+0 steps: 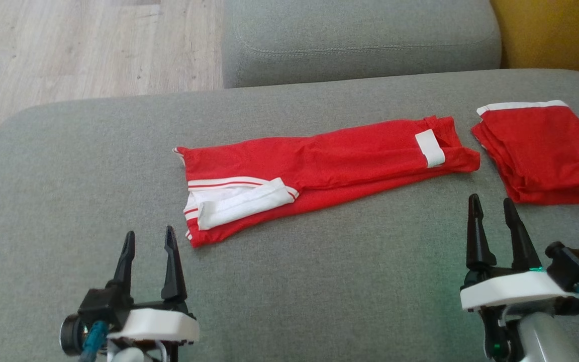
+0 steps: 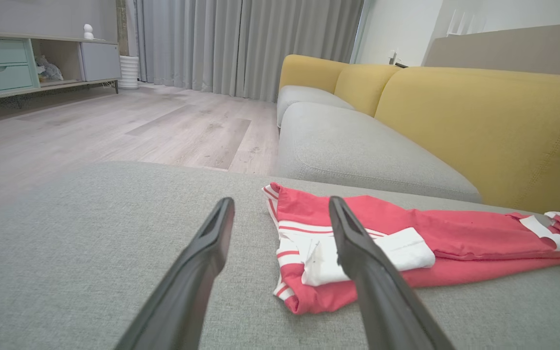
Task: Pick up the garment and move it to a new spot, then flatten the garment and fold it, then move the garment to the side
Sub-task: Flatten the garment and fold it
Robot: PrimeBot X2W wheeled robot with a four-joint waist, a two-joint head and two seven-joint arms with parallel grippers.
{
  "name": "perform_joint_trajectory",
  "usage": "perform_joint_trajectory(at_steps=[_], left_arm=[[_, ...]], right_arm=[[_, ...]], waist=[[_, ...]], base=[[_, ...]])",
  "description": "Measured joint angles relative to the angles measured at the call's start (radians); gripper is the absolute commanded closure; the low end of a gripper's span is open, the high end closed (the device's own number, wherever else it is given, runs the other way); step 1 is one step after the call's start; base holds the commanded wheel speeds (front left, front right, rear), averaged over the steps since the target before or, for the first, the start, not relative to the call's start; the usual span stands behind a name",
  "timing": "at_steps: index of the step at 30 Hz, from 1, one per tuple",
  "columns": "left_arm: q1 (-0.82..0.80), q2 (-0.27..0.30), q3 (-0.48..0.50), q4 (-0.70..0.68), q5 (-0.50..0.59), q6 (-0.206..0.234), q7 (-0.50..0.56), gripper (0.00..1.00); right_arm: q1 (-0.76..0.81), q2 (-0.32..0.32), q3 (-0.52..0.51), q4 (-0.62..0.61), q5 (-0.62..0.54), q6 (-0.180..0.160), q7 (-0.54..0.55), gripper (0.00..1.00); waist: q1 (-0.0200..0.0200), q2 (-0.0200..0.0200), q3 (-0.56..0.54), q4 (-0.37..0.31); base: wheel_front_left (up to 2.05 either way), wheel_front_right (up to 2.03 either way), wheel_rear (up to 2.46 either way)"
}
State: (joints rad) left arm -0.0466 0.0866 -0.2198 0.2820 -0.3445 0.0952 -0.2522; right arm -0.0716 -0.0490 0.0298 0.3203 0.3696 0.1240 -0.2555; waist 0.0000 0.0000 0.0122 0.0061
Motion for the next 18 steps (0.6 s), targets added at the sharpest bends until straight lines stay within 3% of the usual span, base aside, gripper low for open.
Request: perform_joint_trajectory(at_steps=[8,12,18], left_arm=[[-0.010,-0.017,0.018,0.024,0.044,-0.035,0.000,0.00],[-0.046,-0.024,0.019,0.029,0.062,-0.045,0.000,0.00],[-0.123,-0.035,0.014,0.038,0.074,-0.067,0.000,0.00]], right_arm=[[-0.009,0.000,-0.013,0.013,-0.008,0.000,0.000,0.00],[-0.091,0.002,-0.060,0.082,-0.058,0.000,0.000,0.00],[-0.346,0.001,-0.183,0.246,-0.203,0.000,0.077,0.00]], waist=[[0.0000,0.0000,0.029,0.008],[0.0001,0.0000,0.072,0.021],[0.0002,0.0000,0.160,0.060]], base=[[0.00,0.00,0.00],[0.00,0.00,0.00],[0.00,0.00,0.00]])
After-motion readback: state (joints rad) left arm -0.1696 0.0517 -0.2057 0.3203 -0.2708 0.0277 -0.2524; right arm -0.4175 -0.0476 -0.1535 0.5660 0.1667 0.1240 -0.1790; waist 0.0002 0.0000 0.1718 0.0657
